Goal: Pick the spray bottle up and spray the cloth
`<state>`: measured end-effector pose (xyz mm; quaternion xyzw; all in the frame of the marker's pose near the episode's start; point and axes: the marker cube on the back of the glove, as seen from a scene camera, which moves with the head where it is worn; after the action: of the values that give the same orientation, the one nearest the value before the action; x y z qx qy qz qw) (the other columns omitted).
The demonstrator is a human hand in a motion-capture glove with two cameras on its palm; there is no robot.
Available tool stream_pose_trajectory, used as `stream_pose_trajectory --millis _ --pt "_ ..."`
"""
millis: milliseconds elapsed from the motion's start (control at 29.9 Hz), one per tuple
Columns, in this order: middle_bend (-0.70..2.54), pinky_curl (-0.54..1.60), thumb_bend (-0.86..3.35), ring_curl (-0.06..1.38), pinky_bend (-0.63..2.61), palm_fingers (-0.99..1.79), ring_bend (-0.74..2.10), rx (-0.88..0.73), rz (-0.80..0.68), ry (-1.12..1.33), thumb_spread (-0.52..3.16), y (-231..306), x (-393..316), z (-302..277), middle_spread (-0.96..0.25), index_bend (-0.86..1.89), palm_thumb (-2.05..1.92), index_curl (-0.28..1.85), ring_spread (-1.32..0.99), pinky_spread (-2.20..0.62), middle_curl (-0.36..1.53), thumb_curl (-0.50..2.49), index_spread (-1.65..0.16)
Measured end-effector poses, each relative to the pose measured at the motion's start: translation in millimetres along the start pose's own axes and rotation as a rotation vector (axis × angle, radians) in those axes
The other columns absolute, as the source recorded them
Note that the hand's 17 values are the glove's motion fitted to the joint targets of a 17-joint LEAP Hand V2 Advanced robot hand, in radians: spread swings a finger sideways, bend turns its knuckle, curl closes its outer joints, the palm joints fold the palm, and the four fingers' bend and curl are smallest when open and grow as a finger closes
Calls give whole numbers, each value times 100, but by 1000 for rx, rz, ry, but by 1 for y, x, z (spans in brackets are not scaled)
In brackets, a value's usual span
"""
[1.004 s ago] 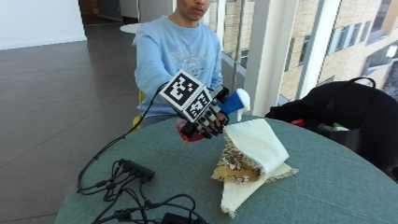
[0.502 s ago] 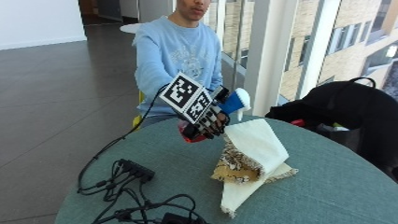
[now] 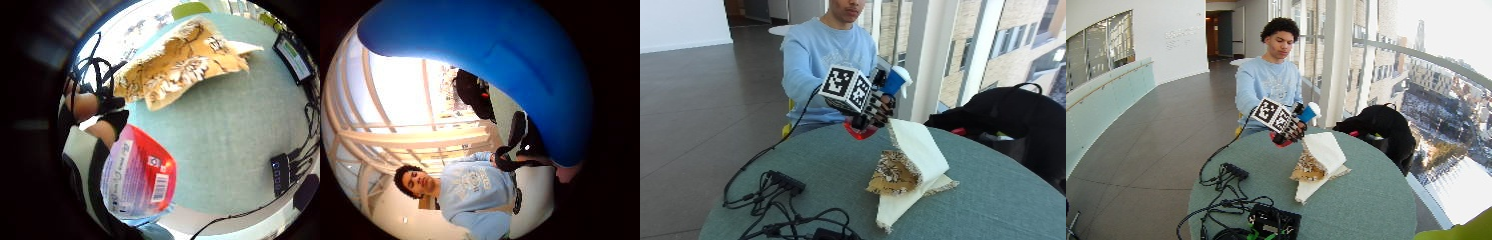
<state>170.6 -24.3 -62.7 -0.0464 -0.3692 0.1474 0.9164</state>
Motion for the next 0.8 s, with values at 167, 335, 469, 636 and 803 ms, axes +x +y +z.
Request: stream_pose_trajectory --millis 167,335,469,636,803 --pt "35 37 -2 39 19 107 57 56 -200 -58 92 -3 -54 36 -8 10 90 23 -7 7 48 60 -21" --pt "36 36 -2 39 18 104 54 86 -350 -124 93 -13 -95 92 -9 10 90 23 -7 8 48 60 -22" --pt "36 36 -2 38 17 103 54 105 -423 -189 94 -28 -110 144 -9 10 90 23 -7 7 48 59 -23" --pt "36 35 -2 38 18 103 52 140 -435 -233 95 -46 -105 188 -10 10 90 24 -8 7 48 59 -23" --pt "35 35 -2 38 18 102 52 143 -429 -243 96 -53 -99 208 -10 10 90 24 -8 7 48 58 -24"
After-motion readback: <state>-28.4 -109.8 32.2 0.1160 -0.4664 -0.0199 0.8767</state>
